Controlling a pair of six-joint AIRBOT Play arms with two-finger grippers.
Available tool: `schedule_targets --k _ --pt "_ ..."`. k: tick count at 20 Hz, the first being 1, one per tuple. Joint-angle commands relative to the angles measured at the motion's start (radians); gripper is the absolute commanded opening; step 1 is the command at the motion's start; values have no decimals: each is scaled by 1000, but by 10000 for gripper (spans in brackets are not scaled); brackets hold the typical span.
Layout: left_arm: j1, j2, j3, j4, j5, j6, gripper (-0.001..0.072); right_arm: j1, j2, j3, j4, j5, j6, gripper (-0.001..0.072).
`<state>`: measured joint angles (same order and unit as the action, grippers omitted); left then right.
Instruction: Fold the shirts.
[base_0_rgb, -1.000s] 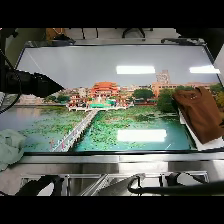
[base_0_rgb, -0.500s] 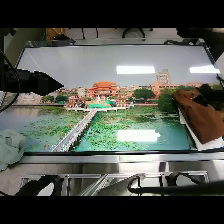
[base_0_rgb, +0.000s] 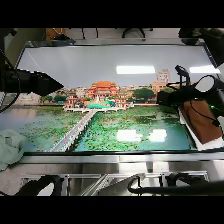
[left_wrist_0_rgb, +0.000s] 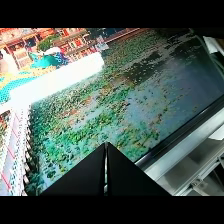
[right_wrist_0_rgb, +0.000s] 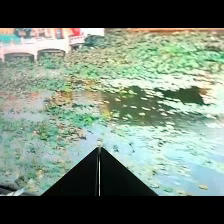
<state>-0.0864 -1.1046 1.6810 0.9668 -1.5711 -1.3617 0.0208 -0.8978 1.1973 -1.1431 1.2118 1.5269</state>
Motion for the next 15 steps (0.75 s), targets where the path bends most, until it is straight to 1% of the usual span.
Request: schedule_targets --k 1,3,4,6,8,12,15 --pt "-1 4 -15 0 3 -1 11 43 0 -3 14 -14 -13 15" --pt "-1 32 -99 1 9 -1 11 43 -1 -3 14 -15 -13 15" --pt "-1 56 -159 1 32 -1 11 43 -1 -3 14 -15 -13 15" --pt "-1 113 -291 1 121 -1 11 43 -1 -3 14 -15 -13 15" --pt "-1 159 -392 1 177 -1 11 43 -1 -3 14 -15 -13 15" --pt "-1 203 -514 1 198 -1 11 43 -1 -3 14 -15 -13 15" --pt "-1 211 -542 0 202 -1 11 43 -1 -3 14 -15 -13 15"
